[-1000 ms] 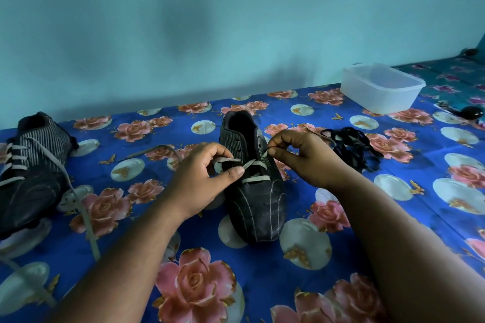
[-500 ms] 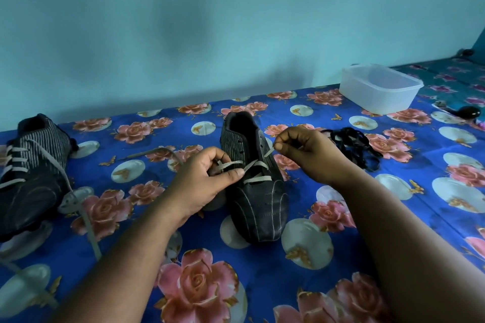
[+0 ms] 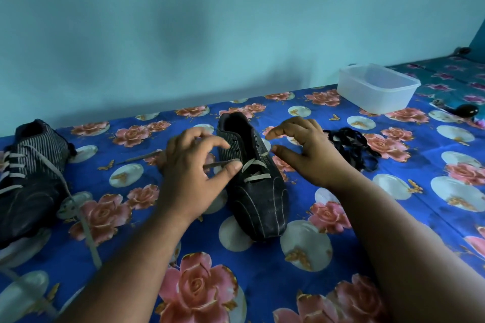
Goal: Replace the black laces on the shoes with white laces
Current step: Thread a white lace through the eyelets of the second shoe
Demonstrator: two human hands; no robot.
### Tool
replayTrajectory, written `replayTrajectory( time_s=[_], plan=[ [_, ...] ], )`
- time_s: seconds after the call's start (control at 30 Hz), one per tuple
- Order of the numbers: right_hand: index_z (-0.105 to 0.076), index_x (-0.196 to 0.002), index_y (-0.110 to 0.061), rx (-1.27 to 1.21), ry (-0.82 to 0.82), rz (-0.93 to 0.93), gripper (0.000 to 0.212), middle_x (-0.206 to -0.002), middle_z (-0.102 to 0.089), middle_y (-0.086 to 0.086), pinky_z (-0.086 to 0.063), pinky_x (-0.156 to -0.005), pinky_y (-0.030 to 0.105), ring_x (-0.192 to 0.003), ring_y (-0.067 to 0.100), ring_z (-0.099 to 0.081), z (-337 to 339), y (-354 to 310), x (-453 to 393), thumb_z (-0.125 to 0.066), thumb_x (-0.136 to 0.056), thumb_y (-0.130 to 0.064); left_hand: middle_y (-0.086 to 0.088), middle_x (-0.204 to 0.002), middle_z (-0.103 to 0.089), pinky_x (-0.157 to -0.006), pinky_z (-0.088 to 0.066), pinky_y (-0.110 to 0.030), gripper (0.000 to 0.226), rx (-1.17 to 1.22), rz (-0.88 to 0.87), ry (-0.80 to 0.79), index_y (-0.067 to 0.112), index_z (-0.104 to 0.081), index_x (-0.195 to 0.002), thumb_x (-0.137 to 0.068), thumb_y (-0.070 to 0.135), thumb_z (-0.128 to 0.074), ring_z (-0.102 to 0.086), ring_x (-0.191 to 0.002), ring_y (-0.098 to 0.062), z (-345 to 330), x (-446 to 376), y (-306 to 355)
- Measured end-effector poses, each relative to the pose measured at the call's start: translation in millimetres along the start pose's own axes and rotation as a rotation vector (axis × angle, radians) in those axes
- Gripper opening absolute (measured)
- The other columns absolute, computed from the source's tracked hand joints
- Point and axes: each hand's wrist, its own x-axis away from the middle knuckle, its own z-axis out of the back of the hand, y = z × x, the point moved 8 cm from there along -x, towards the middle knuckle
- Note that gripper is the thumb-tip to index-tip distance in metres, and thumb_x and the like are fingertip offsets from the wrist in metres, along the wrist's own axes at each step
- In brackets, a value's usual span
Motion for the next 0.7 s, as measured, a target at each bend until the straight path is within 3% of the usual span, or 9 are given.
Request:
replayTrajectory(
  time_s=[0.07,0.17,0.23,0.37,0.43,0.53,0.7],
  plan=[
    [-0.070,-0.113,-0.041,-0.003,0.020,0.105,0.022,-0.115,-0.059,-0.012,-0.041,-0.099,0.046,-0.116,0.021,-0.051,-1.0,-18.0,0.1,-0.063,-0.094,-0.048,0.011,-0.111,-0.057,-0.086,-0.045,-0.054,0.038,-0.170,-0.093,0.005,0.036,-0.074,-0.093,-0.080,0.069,-0.060,-0.053,-0.110,-0.023,-2.4,1.6,19.0],
    [-0.073,-0.109,-0.042,0.048,0.002,0.195,0.021,-0.108,-0.058,-0.015,-0.041,-0.093,0.046,-0.109,0.017,-0.050,-9.5,-35.5,1.4,-0.064,-0.092,-0.051,0.015,-0.095,-0.060,-0.082,-0.043,-0.051,0.037,-0.258,-0.060,-0.007,0.036,-0.077,-0.087,-0.082,0.068,-0.057,-0.052,-0.100,-0.020,-8.7,3.4,28.6],
    [-0.074,-0.109,-0.043,0.101,0.005,0.208,0.023,-0.105,-0.056,-0.015,-0.038,-0.088,0.044,-0.104,0.014,-0.047,-11.6,-39.2,1.8,-0.062,-0.091,-0.053,0.016,-0.086,-0.060,-0.079,-0.039,-0.044,0.029,-0.238,-0.036,0.001,0.035,-0.076,-0.083,-0.083,0.061,-0.063,-0.053,-0.094,-0.020,-11.6,4.3,27.0],
    [-0.075,-0.111,-0.045,0.175,-0.026,0.219,0.031,-0.104,-0.057,-0.012,-0.034,-0.084,0.043,-0.103,0.016,-0.045,-15.0,-43.4,2.2,-0.056,-0.091,-0.058,0.011,-0.086,-0.063,-0.072,-0.016,-0.028,0.012,-0.219,-0.083,0.018,0.031,-0.071,-0.078,-0.085,0.038,-0.078,-0.056,-0.089,-0.021,-13.7,5.3,33.2],
    [-0.075,-0.111,-0.046,0.197,-0.023,0.226,0.032,-0.104,-0.057,-0.011,-0.032,-0.083,0.041,-0.104,0.017,-0.045,-14.9,-46.8,2.5,-0.055,-0.090,-0.060,0.008,-0.091,-0.062,-0.076,-0.022,-0.031,0.013,-0.309,-0.162,0.029,0.027,-0.068,-0.081,-0.090,0.036,-0.072,-0.056,-0.091,-0.023,-12.8,4.8,40.1],
    [-0.077,-0.105,-0.042,0.236,-0.005,0.251,0.031,-0.104,-0.059,-0.010,-0.030,-0.083,0.038,-0.104,0.020,-0.047,-14.7,-53.4,2.3,-0.055,-0.089,-0.058,0.005,-0.096,-0.060,-0.077,-0.043,-0.048,0.020,-0.403,-0.250,0.012,0.025,-0.066,-0.086,-0.094,0.042,-0.058,-0.057,-0.094,-0.025,-13.9,3.3,45.1],
    [-0.077,-0.096,-0.036,0.324,0.043,0.370,0.019,-0.100,-0.062,-0.010,-0.027,-0.084,0.034,-0.101,0.023,-0.053,-12.5,-66.0,3.2,-0.062,-0.091,-0.047,0.014,-0.098,-0.064,-0.084,-0.049,-0.050,0.036,-0.076,-0.061,-0.115,0.035,-0.073,-0.100,-0.085,0.063,-0.056,-0.061,-0.099,-0.016,-16.7,2.9,12.6]
  ],
)
